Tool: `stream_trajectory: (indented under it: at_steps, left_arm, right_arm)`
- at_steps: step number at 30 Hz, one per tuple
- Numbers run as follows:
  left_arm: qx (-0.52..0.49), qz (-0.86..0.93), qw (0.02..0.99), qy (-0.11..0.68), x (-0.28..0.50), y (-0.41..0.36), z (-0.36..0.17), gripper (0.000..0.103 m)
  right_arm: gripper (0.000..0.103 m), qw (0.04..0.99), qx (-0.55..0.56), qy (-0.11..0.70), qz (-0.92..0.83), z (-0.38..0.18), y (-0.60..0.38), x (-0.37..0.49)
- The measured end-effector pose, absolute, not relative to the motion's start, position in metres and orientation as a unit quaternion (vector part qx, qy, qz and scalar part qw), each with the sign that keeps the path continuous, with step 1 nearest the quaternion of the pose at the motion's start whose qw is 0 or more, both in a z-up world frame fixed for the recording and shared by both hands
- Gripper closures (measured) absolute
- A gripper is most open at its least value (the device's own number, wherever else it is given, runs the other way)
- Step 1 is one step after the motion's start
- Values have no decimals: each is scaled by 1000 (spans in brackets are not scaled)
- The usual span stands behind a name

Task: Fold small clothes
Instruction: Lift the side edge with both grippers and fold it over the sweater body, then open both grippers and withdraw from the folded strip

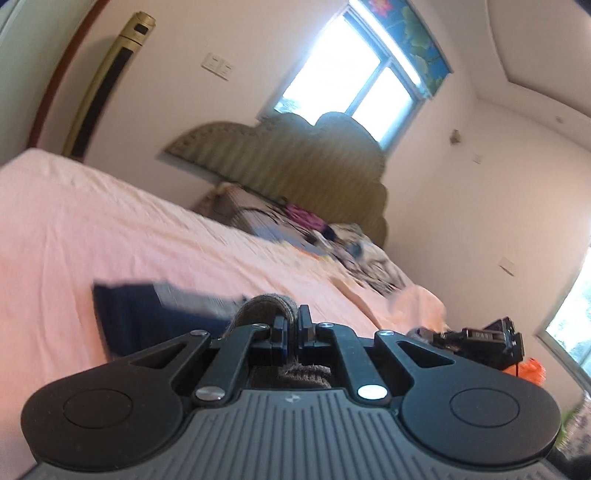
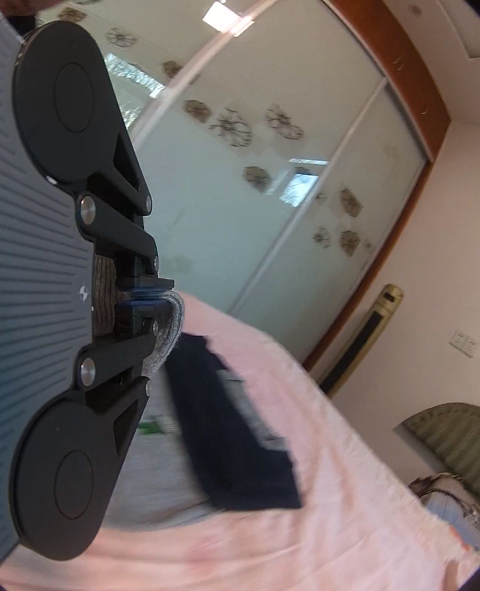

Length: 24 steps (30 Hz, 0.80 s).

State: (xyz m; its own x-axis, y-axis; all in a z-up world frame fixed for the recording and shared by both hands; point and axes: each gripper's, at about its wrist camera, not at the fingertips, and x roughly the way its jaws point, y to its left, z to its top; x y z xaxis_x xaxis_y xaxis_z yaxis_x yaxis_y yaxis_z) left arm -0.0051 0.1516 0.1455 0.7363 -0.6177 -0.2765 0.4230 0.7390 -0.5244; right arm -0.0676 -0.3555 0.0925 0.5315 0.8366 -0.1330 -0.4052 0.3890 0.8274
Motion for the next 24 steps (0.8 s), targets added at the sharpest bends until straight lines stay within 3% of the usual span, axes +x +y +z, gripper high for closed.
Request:
stream_trajectory:
  at_steps: [6,8,9,11,12,14,15,16,20,24]
  left_arm:
    - [-158,-78,947,269,133,151,95,99]
    - [-149,-58,946,281,148,148,78,99]
    - [-153,-62,946,279,148,146,74,98]
    - [-141,-77,948,273,143,143,71,96]
    - [-140,-85,946,279,142,145,70,91]
    - [-151,-109,931,313,143,152,73,67]
    - [-156,-115,925,326,144,158,74,34]
    - [-164,-118,922,329,144,165,77,12]
    - [-113,-44,951,285,150,172,91,11]
    - [-9,-67,949,309,162,135,74,11]
  right_arm:
    - [92,791,439,334,265,28,-350,80]
    - [87,797,437,355,217,2,-347,108]
    - [80,802,438,358,191,-8,-346,113]
    - [49,799,448,353,190,-21,-343,113]
    - [29,800,449,345,199,-24,-342,109]
    - [24,802,444,338,212,-23,-344,101]
    - [24,803,447,333,214,-22,-349,97]
    - [24,806,445,329,212,-19,-354,93]
    - [24,842,382,332,187,-2,-363,95]
    - [25,858,311,358,195,9,-345,121]
